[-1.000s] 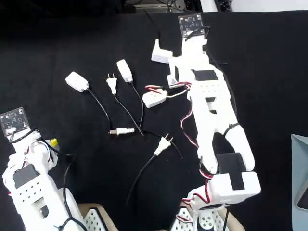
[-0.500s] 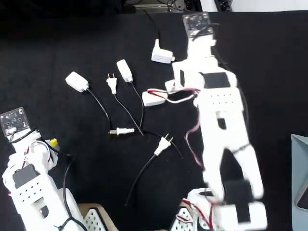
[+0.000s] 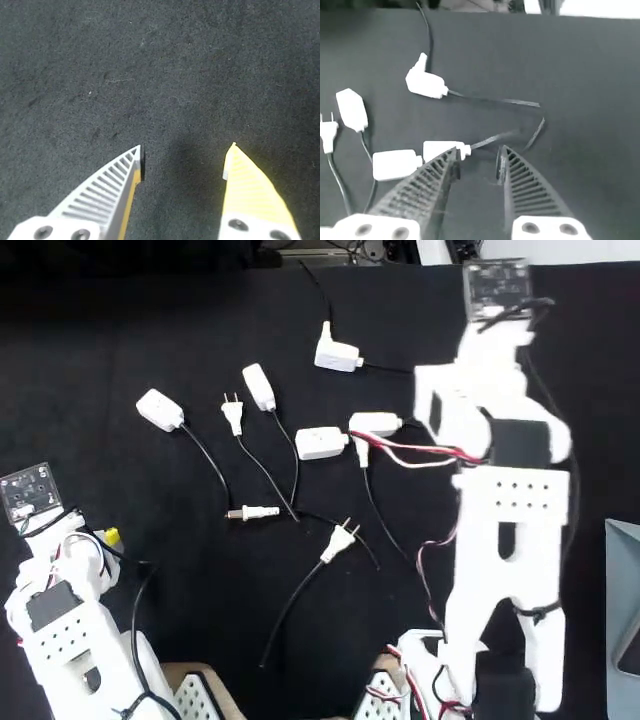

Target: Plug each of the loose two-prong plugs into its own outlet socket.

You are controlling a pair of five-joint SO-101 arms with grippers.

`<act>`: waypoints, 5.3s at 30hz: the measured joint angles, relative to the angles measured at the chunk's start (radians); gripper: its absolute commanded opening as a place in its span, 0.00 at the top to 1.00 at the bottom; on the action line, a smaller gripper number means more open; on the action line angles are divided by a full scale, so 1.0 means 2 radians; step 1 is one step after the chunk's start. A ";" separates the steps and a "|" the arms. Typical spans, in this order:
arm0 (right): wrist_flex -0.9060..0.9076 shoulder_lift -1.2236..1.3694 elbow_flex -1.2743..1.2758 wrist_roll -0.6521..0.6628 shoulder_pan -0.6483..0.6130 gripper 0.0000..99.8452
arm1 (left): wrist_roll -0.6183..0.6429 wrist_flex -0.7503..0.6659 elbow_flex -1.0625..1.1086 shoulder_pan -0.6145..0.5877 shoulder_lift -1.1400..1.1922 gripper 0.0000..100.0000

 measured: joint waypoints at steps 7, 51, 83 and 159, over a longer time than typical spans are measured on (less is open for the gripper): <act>-0.015 0.012 0.074 0.000 -0.036 0.88 | 0.000 0.000 0.005 0.000 0.000 0.73; 0.145 0.299 -0.150 0.000 -0.040 0.88 | -0.005 -0.001 0.009 0.084 0.000 0.73; 0.097 0.251 -0.023 0.000 -0.016 0.99 | -0.140 -0.001 -0.607 0.420 0.634 0.73; -0.054 0.033 0.197 -0.001 0.012 0.99 | -0.156 0.425 -1.063 0.508 0.952 0.97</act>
